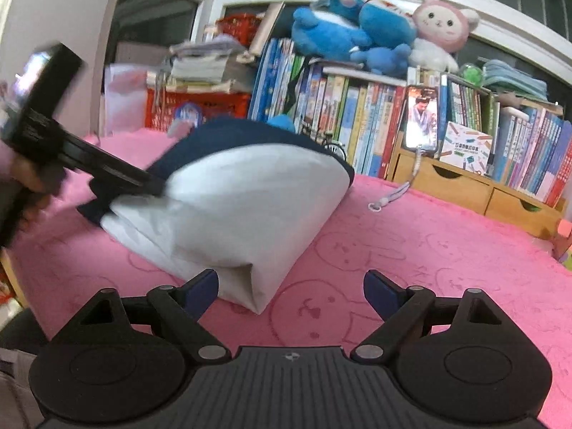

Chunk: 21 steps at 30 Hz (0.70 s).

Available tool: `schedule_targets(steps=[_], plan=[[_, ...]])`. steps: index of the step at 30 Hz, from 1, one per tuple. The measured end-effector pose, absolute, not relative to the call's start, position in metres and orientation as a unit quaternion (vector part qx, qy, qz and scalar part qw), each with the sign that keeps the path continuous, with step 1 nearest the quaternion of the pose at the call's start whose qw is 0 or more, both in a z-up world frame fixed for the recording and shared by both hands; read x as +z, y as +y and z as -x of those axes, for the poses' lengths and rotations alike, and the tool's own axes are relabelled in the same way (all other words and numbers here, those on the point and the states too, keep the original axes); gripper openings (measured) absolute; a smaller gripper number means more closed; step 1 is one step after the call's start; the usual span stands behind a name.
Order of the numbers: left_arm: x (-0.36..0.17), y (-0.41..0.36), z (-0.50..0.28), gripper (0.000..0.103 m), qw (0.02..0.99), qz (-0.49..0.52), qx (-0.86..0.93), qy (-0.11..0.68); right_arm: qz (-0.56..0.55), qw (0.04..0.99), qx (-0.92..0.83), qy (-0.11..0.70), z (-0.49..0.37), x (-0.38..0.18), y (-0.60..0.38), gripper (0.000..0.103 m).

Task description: Fold clothes

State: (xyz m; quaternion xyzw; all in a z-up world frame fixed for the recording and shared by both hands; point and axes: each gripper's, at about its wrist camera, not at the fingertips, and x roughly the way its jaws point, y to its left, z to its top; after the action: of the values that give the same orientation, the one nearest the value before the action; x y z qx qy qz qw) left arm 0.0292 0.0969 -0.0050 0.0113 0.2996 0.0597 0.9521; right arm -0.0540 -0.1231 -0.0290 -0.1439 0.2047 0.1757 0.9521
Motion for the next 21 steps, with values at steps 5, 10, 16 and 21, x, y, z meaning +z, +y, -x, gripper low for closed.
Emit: schedule_targets(steps=[5, 10, 16, 21], plan=[[0.000, 0.108, -0.025, 0.076, 0.954, 0.006, 0.056, 0.295, 0.155, 0.949, 0.163, 0.222, 0.038, -0.037, -0.109, 0.088], [-0.007, 0.109, -0.022, 0.077, 0.952, 0.015, 0.052, 0.300, 0.140, 0.947, 0.169, 0.233, 0.024, -0.036, -0.110, 0.073], [0.009, 0.137, -0.011, 0.075, 0.951, 0.090, 0.027, 0.293, 0.129, 0.930, 0.239, 0.248, 0.027, -0.027, -0.130, 0.073], [0.022, 0.187, -0.034, 0.076, 0.925, 0.244, -0.021, 0.289, 0.054, 0.905, 0.336, 0.256, 0.019, -0.005, -0.183, 0.090]])
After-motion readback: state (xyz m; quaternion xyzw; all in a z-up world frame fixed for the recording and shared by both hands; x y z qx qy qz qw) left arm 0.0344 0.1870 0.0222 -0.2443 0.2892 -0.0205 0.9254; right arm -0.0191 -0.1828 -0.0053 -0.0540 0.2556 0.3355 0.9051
